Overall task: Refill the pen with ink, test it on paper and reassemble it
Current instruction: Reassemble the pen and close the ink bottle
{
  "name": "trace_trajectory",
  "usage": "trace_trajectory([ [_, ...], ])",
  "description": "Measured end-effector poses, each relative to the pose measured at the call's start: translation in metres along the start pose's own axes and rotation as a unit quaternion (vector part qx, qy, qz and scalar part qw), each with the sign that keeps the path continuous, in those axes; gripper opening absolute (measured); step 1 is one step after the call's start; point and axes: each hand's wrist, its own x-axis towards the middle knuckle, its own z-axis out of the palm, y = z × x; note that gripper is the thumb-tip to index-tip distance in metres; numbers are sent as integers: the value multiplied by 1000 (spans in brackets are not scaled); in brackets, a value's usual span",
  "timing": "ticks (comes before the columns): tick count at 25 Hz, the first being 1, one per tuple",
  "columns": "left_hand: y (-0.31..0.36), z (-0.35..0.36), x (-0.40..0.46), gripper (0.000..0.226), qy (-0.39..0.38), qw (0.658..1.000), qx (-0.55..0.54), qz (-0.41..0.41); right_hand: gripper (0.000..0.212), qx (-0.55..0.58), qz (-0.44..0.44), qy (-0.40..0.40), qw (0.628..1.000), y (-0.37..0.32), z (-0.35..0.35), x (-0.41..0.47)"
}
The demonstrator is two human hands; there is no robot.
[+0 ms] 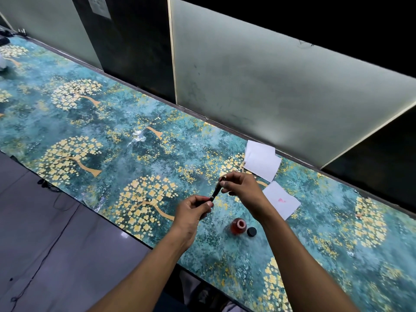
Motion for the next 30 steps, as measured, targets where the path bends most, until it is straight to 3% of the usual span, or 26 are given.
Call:
trace_trajectory([
  [8, -2, 8, 3, 9, -7, 996, 94, 4, 11, -27, 30, 2, 999, 14, -4, -14],
  [13, -20, 3, 23, 6, 38, 982, 185, 21, 17, -70, 60, 135, 987, 39, -27, -26],
  [17, -42, 7, 42, 12, 76, 954, 290, 9, 13, -158, 104, 181, 965, 77, -47, -46],
  [25, -54, 45, 55, 20, 85, 858, 506, 31, 40, -363, 132, 119, 915, 126, -34, -70],
  [27, -56, 49, 56, 24, 81, 840, 535, 35, 33, -416, 122, 88, 897, 127, -29, -69],
  [30, -59, 48, 55, 28, 62, 849, 523, 40, 19, -430, 110, 79, 893, 128, -27, -67],
])
